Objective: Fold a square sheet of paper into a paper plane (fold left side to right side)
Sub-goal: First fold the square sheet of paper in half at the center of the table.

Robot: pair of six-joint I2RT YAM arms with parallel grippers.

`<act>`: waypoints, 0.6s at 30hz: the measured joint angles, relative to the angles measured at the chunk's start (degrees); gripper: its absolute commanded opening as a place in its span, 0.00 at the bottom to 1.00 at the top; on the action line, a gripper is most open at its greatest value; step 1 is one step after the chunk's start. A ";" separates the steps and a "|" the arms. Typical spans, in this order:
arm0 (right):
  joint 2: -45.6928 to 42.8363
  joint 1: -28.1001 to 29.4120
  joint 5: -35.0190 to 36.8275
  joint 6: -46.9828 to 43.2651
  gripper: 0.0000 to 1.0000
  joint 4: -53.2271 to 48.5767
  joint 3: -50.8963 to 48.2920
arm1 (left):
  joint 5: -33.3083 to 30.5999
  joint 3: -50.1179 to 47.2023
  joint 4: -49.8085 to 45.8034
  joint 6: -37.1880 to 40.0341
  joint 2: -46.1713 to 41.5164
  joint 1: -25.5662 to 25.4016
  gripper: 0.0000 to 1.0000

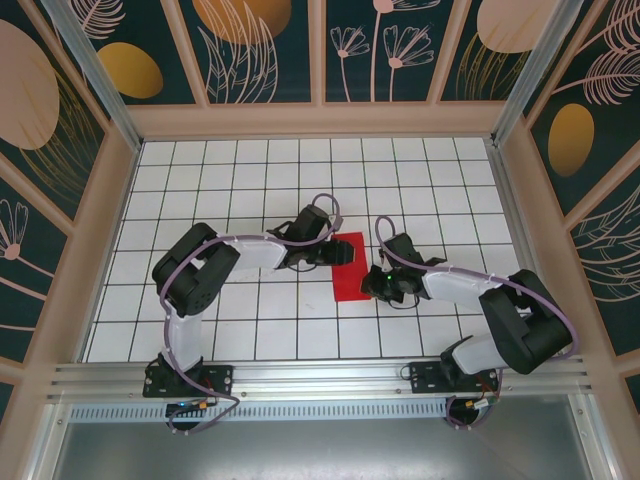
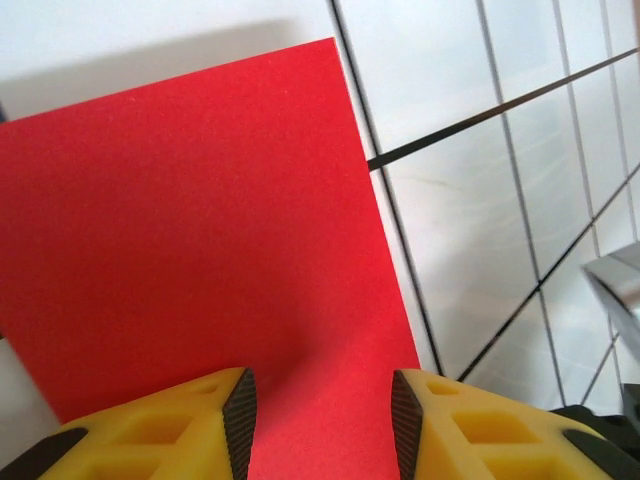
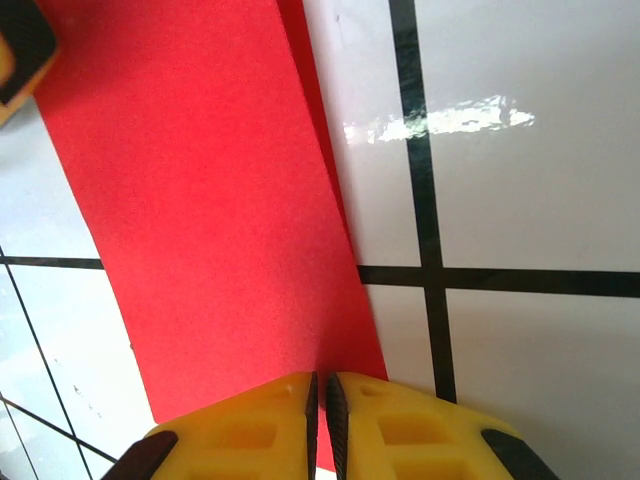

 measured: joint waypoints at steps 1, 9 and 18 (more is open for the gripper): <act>0.02 0.07 0.11 -0.02 0.18 -0.15 0.11 | -0.33 0.00 -0.28 -0.02 0.24 0.04 0.44; 0.33 0.33 1.60 -0.85 0.17 -1.51 1.01 | -0.04 0.87 -0.63 -0.70 0.96 1.22 0.45; 1.22 1.01 2.56 -1.29 0.17 -2.95 2.16 | 0.13 6.56 -1.33 -1.33 4.87 5.99 0.47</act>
